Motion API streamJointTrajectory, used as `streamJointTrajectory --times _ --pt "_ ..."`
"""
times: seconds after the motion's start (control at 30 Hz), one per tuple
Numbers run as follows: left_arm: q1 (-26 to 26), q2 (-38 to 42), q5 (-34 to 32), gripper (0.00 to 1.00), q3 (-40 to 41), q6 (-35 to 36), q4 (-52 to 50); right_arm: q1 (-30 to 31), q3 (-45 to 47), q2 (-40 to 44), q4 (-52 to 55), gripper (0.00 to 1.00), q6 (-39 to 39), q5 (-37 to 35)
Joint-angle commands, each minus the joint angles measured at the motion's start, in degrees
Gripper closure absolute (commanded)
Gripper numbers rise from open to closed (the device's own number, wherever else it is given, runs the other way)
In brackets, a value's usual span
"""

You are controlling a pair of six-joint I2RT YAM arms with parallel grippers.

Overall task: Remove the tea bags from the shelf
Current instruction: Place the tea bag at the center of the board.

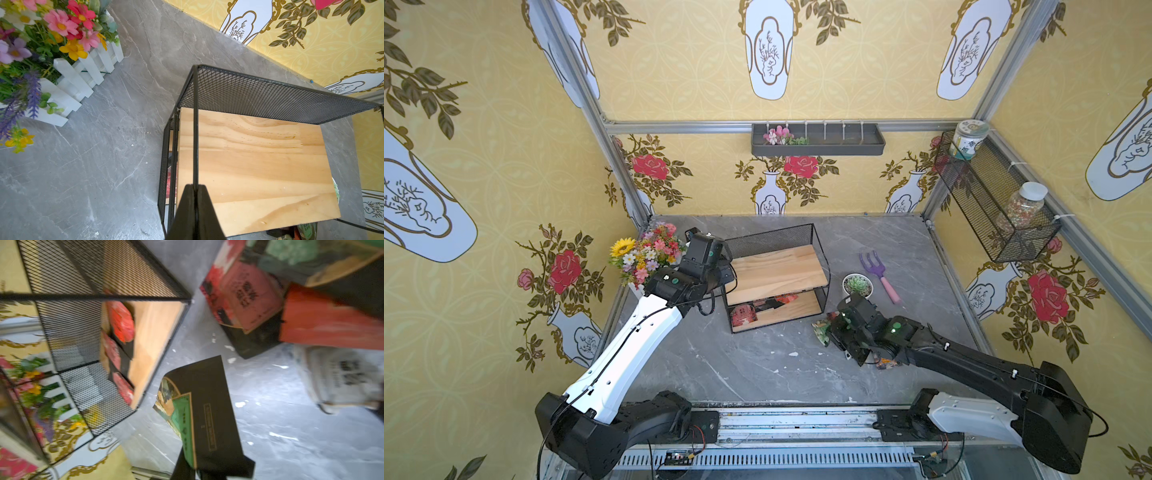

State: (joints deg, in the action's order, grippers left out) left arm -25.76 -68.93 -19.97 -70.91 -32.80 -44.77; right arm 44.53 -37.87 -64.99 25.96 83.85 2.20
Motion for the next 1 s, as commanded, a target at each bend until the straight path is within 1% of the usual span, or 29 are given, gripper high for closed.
streamJointTrajectory --times 0.0,0.27,0.37,0.5,0.7,0.87,0.97 --pt "0.01 -0.22 -1.04 1.0 -0.71 0.26 4.25 -0.05 2.09 1.35 8.9 1.0 -3.44 2.56" --pt "0.01 -0.12 -1.39 1.0 -0.63 0.36 4.17 -0.23 0.95 -4.83 8.69 1.0 -8.0 2.45" --pt "0.02 0.06 -1.57 1.0 -0.29 0.36 4.17 -0.23 0.76 -6.11 8.7 0.93 -8.37 2.16" --pt "0.04 0.41 -1.7 1.0 0.07 0.36 4.17 -0.32 0.69 -5.61 9.18 0.8 -8.18 1.44" --pt "0.01 0.47 -1.48 1.0 0.16 0.24 4.17 -0.19 -1.34 -5.04 10.65 0.65 -8.67 0.4" --pt "0.01 0.37 -1.3 1.0 0.07 0.27 4.17 -0.02 -4.79 -4.67 13.77 0.6 -9.75 -1.03" --pt "0.06 0.47 -1.3 1.0 0.1 0.25 4.17 0.34 -6.77 -3.62 15.62 0.59 -9.85 -2.23"
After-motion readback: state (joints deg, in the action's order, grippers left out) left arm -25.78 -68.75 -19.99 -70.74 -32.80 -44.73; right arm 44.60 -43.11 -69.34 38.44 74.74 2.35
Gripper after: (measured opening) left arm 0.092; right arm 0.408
